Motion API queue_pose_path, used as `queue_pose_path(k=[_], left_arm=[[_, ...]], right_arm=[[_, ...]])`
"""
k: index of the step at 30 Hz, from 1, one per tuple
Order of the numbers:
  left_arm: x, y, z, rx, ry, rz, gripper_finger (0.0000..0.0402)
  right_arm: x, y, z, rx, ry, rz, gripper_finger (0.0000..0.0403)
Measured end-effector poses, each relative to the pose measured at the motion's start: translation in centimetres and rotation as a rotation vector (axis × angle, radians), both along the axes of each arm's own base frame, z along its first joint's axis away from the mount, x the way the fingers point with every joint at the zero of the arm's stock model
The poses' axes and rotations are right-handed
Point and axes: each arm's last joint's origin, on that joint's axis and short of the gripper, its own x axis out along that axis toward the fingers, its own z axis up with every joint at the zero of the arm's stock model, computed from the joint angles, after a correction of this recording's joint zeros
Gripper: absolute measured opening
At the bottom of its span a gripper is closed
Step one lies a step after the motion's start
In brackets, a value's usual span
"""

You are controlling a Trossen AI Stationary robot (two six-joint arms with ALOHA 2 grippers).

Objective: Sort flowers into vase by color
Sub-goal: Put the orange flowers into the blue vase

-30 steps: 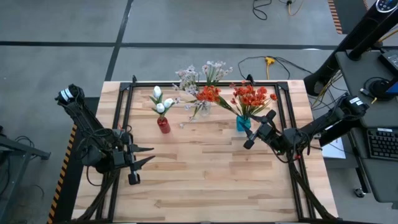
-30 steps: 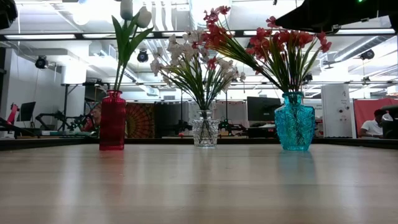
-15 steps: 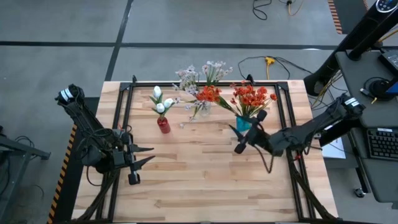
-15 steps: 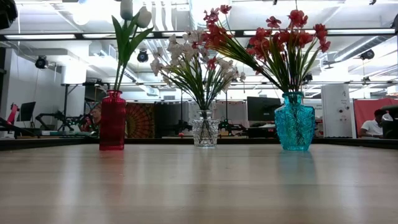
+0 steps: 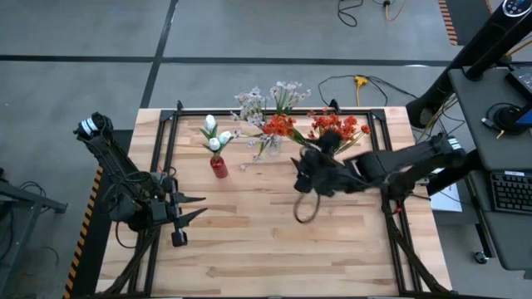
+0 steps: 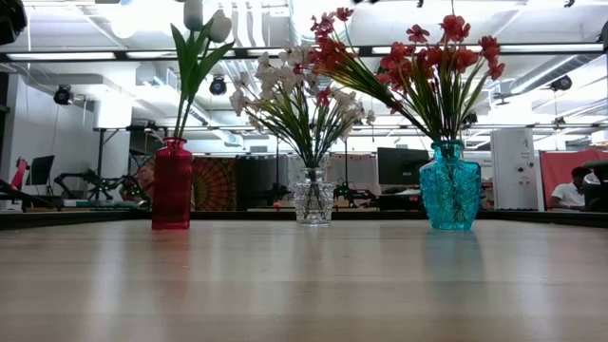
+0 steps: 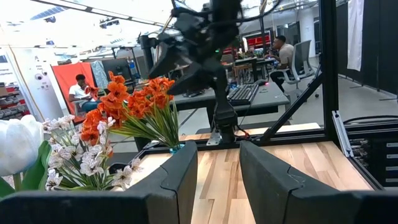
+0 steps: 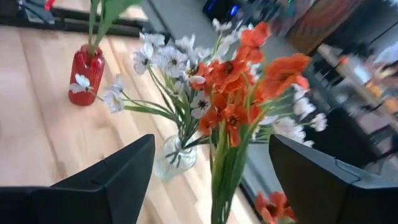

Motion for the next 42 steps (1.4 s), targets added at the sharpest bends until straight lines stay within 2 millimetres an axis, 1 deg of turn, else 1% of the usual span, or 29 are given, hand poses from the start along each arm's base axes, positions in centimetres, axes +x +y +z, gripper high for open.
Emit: queue_pose_path(k=[5, 9, 12, 19, 23, 27, 31, 42], left_arm=[[0.0, 0.0, 0.0, 0.000, 0.000, 0.000, 0.0105], [0.0, 0.0, 0.0, 0.000, 0.000, 0.000, 0.0105], [0.0, 0.0, 0.0, 0.002, 0.001, 0.000, 0.0105], [0.0, 0.0, 0.0, 0.008, 0.002, 0.000, 0.0105], [0.0, 0.0, 0.0, 0.009, 0.002, 0.001, 0.0105], [0.0, 0.0, 0.0, 0.009, 0.003, 0.001, 0.0105], [0.0, 0.0, 0.0, 0.009, 0.003, 0.001, 0.0105], [0.0, 0.0, 0.0, 0.011, 0.007, 0.017, 0.0105]], right_arm=[[1.8, -2.7, 0.4, 0.098, 0.065, -0.012, 0.0318], [2.2, -4.9, 0.2, 0.144, 0.094, -0.040, 0.0317], [2.3, -6.1, 0.1, 0.164, 0.111, -0.041, 0.0311], [2.7, -7.4, -0.4, 0.169, 0.147, -0.034, 0.0306], [3.6, -7.9, -1.4, 0.165, 0.194, -0.023, 0.0303], [4.2, -8.5, -2.1, 0.156, 0.226, -0.039, 0.0290], [4.2, -9.1, -2.2, 0.154, 0.227, -0.055, 0.0254], [3.7, -9.3, -1.5, 0.157, 0.210, -0.053, 0.0100]])
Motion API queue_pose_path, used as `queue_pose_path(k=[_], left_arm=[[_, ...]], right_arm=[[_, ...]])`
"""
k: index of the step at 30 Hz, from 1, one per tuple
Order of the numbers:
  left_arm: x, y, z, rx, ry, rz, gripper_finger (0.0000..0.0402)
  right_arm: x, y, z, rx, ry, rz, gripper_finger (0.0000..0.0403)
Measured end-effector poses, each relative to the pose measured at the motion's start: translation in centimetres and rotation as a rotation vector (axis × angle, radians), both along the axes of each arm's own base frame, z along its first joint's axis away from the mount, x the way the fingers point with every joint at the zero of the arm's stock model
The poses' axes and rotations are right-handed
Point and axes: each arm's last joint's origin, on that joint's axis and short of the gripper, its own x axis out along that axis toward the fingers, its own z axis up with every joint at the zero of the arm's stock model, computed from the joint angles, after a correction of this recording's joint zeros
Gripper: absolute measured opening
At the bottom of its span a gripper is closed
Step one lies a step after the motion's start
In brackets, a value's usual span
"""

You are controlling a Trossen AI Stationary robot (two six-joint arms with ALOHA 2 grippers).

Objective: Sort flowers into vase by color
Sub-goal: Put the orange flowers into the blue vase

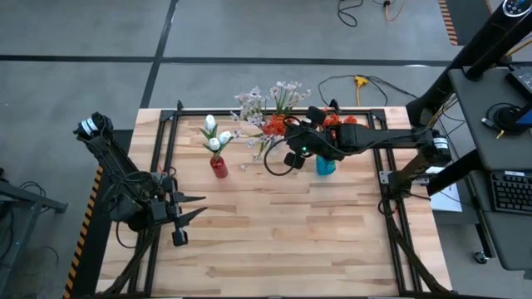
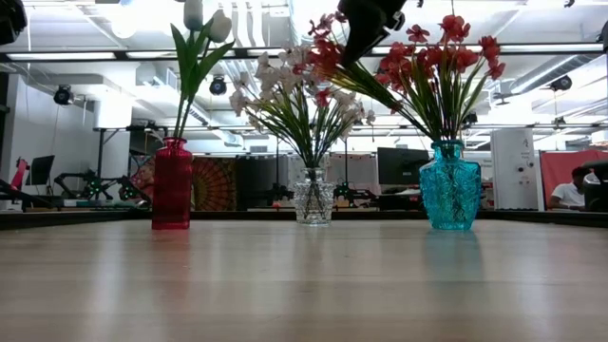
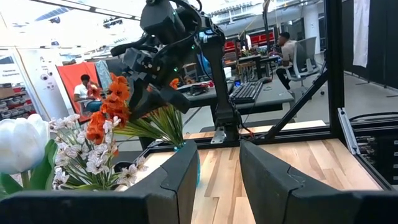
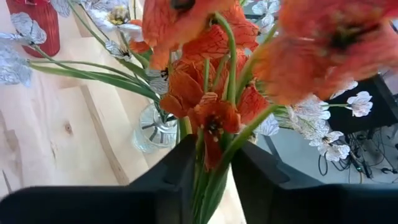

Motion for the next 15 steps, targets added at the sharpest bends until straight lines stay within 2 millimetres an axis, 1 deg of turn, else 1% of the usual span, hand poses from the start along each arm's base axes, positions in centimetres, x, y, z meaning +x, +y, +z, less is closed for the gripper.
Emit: queue_pose_path(k=[3, 7, 11, 15], left_arm=[[0.00, 0.00, 0.00, 0.000, 0.000, 0.000, 0.0105], [0.00, 0.00, 0.00, 0.000, 0.000, 0.001, 0.0105], [0.00, 0.00, 0.00, 0.000, 0.000, 0.001, 0.0105], [0.00, 0.00, 0.00, 0.000, 0.000, 0.001, 0.0105]], right_arm=[[-0.02, 0.00, 0.02, -0.002, 0.004, 0.005, 0.0069], [-0.03, 0.02, 0.00, -0.002, 0.007, 0.007, 0.0042], [-0.27, 0.06, 0.21, 0.000, 0.005, 0.009, 0.0031], [-0.51, 0.16, 0.52, 0.015, -0.009, 0.021, 0.0028]])
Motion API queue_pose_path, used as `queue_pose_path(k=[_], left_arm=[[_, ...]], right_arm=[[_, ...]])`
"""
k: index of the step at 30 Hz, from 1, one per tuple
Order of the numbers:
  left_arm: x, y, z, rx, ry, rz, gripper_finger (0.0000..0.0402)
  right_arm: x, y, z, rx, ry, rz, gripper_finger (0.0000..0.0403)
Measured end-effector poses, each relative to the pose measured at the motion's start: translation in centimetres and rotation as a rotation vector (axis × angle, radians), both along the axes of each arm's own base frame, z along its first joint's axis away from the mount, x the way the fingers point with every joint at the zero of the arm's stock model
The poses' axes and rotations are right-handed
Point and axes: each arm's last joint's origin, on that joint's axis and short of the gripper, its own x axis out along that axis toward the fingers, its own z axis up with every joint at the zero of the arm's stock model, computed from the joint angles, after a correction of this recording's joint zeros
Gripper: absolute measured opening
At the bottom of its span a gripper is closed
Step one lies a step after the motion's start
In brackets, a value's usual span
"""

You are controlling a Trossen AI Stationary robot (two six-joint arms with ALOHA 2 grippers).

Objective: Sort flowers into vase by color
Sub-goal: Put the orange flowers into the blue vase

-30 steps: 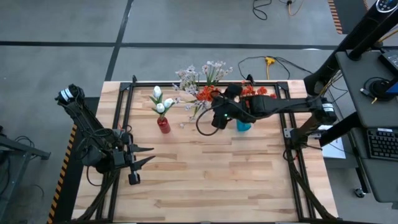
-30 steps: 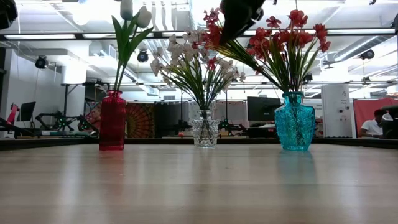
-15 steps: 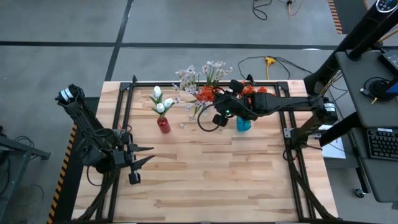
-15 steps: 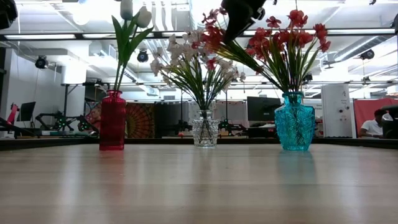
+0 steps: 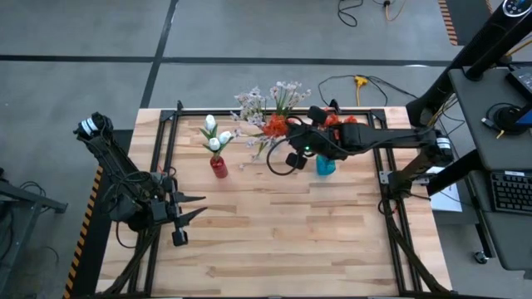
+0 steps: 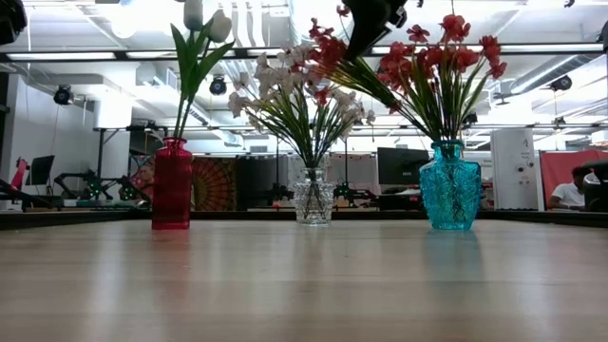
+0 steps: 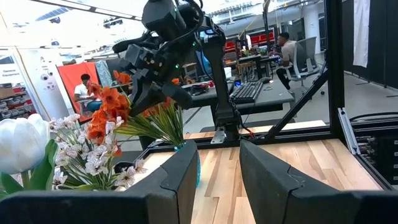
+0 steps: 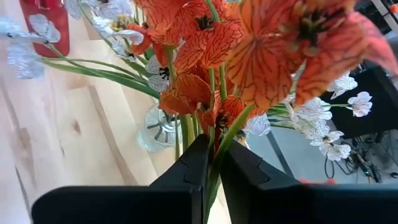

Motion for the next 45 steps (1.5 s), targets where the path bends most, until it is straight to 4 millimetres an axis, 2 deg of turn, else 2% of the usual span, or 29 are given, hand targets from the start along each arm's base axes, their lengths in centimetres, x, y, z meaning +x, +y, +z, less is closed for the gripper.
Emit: queue_pose_path(k=[14, 29, 37, 45], left_arm=[[0.0, 0.0, 0.0, 0.001, 0.001, 0.001, 0.0105], [0.0, 0.0, 0.0, 0.002, 0.002, 0.001, 0.0105], [0.0, 0.0, 0.0, 0.004, 0.003, 0.001, 0.0105], [0.0, 0.0, -0.1, 0.005, 0.003, 0.001, 0.0105]], right_arm=[[-2.1, 1.1, 2.2, 0.012, -0.071, 0.025, 0.0028], [-3.7, 3.0, 2.8, -0.029, -0.079, -0.016, 0.0028], [-6.1, 3.9, 3.3, -0.041, -0.144, -0.042, 0.0028], [-7.8, 4.8, 2.6, -0.064, -0.214, -0.036, 0.0028]])
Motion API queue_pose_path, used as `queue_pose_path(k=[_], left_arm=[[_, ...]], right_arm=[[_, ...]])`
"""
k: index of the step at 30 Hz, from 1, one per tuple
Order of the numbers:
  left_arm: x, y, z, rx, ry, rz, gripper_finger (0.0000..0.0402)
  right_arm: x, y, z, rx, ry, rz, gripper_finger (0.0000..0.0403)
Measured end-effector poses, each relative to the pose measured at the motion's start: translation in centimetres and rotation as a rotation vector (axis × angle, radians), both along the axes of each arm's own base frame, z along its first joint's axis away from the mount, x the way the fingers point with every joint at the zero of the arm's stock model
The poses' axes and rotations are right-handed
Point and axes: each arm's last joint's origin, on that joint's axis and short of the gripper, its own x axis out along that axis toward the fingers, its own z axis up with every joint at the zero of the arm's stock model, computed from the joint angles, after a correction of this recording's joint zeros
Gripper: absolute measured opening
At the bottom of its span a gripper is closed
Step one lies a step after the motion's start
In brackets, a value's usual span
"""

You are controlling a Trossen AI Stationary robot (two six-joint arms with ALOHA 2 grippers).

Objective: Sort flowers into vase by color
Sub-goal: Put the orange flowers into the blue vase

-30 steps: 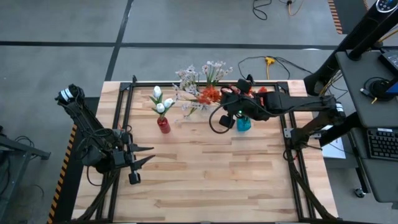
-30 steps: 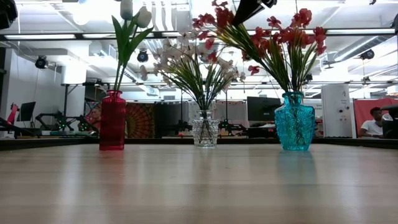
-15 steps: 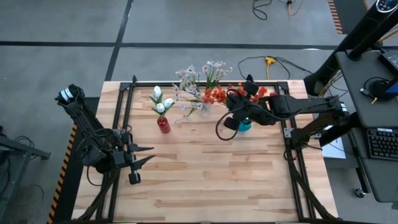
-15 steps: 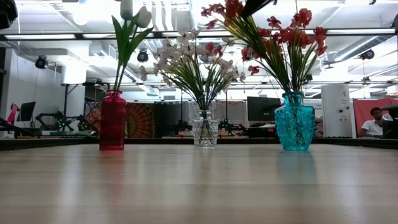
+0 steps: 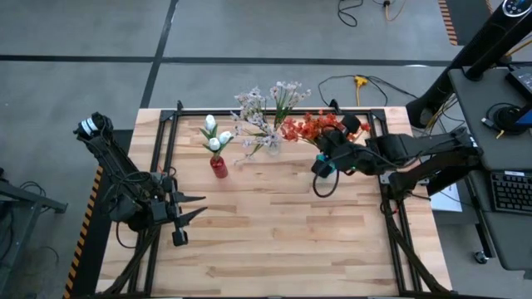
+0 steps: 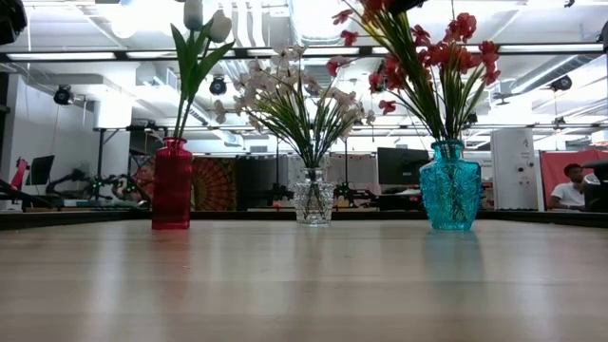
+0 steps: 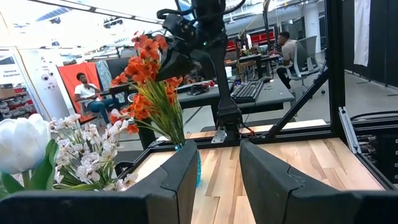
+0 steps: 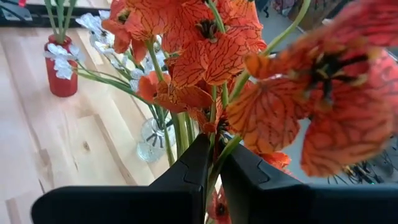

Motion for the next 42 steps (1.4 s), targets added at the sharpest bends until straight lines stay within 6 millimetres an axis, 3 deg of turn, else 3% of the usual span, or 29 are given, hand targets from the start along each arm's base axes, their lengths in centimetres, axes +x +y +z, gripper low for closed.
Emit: queue_pose_path(k=[11, 27, 42], left_arm=[[0.0, 0.0, 0.0, 0.000, 0.000, 0.000, 0.0105], [0.0, 0.0, 0.0, 0.000, 0.000, 0.000, 0.0105], [0.0, 0.0, 0.0, 0.001, 0.001, 0.000, 0.0105]], right_arm=[[-1.9, 1.0, -1.5, -0.031, -0.066, -0.033, 0.0028], [-2.4, 1.8, -3.2, -0.061, -0.122, -0.071, 0.0028], [-4.1, 2.1, -6.4, -0.032, -0.106, -0.069, 0.0028]])
